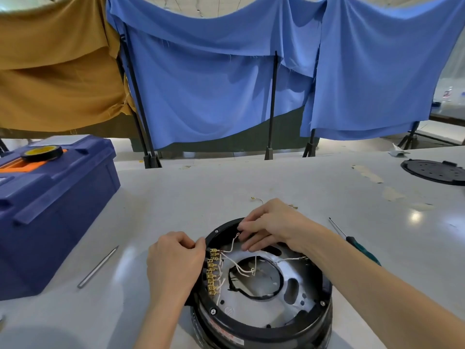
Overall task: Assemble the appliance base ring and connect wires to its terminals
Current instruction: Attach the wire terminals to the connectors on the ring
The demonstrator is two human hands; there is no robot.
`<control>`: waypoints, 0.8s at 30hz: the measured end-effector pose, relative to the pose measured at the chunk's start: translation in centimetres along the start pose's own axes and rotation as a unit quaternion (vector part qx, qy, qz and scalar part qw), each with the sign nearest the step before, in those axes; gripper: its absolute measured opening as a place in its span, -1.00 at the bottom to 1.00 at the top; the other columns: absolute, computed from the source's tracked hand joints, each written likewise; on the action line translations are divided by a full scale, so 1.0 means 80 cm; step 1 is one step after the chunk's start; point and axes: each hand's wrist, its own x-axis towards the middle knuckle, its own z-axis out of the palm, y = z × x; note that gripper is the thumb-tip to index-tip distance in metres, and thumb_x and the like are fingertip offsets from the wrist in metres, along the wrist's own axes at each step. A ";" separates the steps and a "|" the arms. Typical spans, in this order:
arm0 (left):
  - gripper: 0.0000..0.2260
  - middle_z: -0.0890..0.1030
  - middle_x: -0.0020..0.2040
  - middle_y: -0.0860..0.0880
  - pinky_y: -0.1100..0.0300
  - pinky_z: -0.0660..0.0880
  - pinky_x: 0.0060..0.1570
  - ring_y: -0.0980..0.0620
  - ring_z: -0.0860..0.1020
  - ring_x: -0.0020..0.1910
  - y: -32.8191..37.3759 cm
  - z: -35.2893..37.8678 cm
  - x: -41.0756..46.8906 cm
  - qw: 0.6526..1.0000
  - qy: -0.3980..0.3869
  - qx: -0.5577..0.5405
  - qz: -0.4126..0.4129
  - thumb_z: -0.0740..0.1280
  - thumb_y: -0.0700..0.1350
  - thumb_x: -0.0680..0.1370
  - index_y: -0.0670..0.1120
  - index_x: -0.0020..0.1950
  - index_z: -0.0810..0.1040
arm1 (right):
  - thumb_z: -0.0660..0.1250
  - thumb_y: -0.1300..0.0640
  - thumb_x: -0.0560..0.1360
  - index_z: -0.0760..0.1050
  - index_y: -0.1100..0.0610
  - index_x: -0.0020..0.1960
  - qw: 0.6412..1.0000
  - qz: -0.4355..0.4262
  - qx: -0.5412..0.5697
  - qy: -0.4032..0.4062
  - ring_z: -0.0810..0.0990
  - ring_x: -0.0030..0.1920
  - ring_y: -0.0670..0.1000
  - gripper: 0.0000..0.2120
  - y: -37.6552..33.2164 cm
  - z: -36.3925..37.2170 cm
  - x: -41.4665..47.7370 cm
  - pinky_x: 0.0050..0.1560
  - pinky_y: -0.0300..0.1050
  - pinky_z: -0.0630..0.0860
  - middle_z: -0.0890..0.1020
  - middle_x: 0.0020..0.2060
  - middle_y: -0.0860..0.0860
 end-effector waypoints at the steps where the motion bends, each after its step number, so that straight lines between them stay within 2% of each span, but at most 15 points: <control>1: -0.74 0.56 -0.43 0.04 0.23 0.34 -0.38 0.05 0.52 -0.32 0.002 0.001 0.003 1.000 -0.002 0.004 -0.002 0.44 -0.07 0.39 -0.07 -0.48 0.53 | 0.45 0.26 0.47 0.60 0.35 0.00 1.000 -0.009 -0.003 -0.003 0.71 -0.18 0.23 -0.83 0.001 -0.004 -0.003 -0.10 0.05 0.67 0.70 -0.19 0.26; 5: -0.72 0.57 -0.50 0.05 0.25 0.36 -0.40 0.08 0.54 -0.37 0.002 0.001 0.005 0.999 0.002 -0.025 -0.027 0.48 -0.05 0.37 -0.07 -0.51 0.56 | 0.53 0.29 0.38 0.61 0.28 0.05 0.995 -0.075 -0.065 -0.016 0.66 -0.22 0.11 -0.74 0.010 0.011 -0.007 -0.04 0.00 0.65 0.69 -0.20 0.22; 7: -0.70 0.56 -0.53 0.06 0.24 0.36 -0.40 0.08 0.54 -0.39 -0.002 0.002 0.003 0.999 0.010 -0.037 -0.030 0.49 -0.02 0.38 -0.06 -0.53 0.57 | 0.57 0.21 0.33 0.63 0.19 0.05 0.976 -0.141 -0.166 0.010 0.65 -0.22 0.02 -0.69 0.012 0.027 -0.006 -0.06 -0.06 0.63 0.69 -0.18 0.13; 9: -0.70 0.55 -0.54 0.06 0.19 0.39 -0.34 0.06 0.54 -0.38 -0.005 0.002 0.000 0.999 0.018 -0.045 -0.023 0.50 -0.01 0.38 -0.05 -0.53 0.57 | 0.57 0.11 0.34 0.65 0.10 0.03 0.948 -0.186 -0.256 0.026 0.61 -0.22 -0.06 -0.72 0.013 0.040 -0.005 -0.15 -0.19 0.56 0.66 -0.18 0.01; 11: -0.69 0.55 -0.54 0.05 0.16 0.40 -0.29 0.04 0.54 -0.38 -0.007 0.003 -0.003 0.998 0.025 -0.055 -0.020 0.50 -0.02 0.38 -0.05 -0.52 0.57 | 0.53 0.09 0.38 0.66 0.08 -0.03 0.928 -0.209 -0.308 0.028 0.56 -0.22 -0.07 -0.82 0.014 0.051 -0.004 -0.25 -0.31 0.41 0.64 -0.22 -0.02; 13: -0.70 0.55 -0.53 0.05 0.17 0.38 -0.31 0.04 0.54 -0.38 -0.009 0.004 -0.004 0.998 0.032 -0.059 -0.018 0.51 -0.03 0.39 -0.05 -0.52 0.56 | 0.47 0.10 0.43 0.68 0.10 -0.06 0.911 -0.227 -0.341 0.039 0.53 -0.13 -0.04 -0.88 0.016 0.059 -0.001 -0.21 -0.27 0.38 0.66 -0.19 0.03; 15: -0.70 0.55 -0.54 0.05 0.20 0.36 -0.36 0.05 0.54 -0.39 -0.010 0.005 -0.006 0.997 0.037 -0.064 -0.014 0.51 -0.04 0.39 -0.05 -0.52 0.55 | 0.44 0.09 0.46 0.67 0.10 -0.08 0.905 -0.235 -0.352 0.052 0.45 0.00 -0.03 -0.91 0.017 0.064 0.000 -0.09 -0.19 0.40 0.65 -0.14 0.06; 18: -0.69 0.53 -0.54 0.07 0.19 0.34 -0.36 0.08 0.53 -0.40 -0.011 0.008 -0.007 0.997 0.043 -0.067 -0.013 0.50 -0.06 0.40 -0.05 -0.52 0.54 | 0.41 0.13 0.48 0.61 0.08 -0.14 0.898 -0.235 -0.370 0.043 0.41 0.06 0.02 -0.95 0.015 0.069 0.001 0.00 -0.13 0.38 0.58 -0.08 0.09; 22: -0.69 0.53 -0.53 0.08 0.16 0.34 -0.31 0.07 0.52 -0.40 -0.008 0.011 -0.008 0.997 0.043 -0.067 -0.013 0.49 -0.08 0.41 -0.08 -0.51 0.53 | 0.37 0.28 0.42 0.39 0.03 -0.30 0.892 -0.224 -0.389 0.063 0.44 0.01 0.10 -0.76 0.012 0.080 0.007 -0.13 -0.17 0.29 0.51 -0.08 0.12; 24: -0.68 0.52 -0.55 0.08 0.18 0.33 -0.34 0.11 0.51 -0.41 -0.007 0.011 -0.008 0.997 0.042 -0.067 -0.015 0.49 -0.08 0.40 -0.08 -0.52 0.52 | 0.35 0.32 0.37 0.36 0.04 -0.30 0.889 -0.223 -0.389 0.087 0.45 -0.02 0.13 -0.76 0.013 0.087 0.007 -0.17 -0.16 0.29 0.45 -0.11 0.11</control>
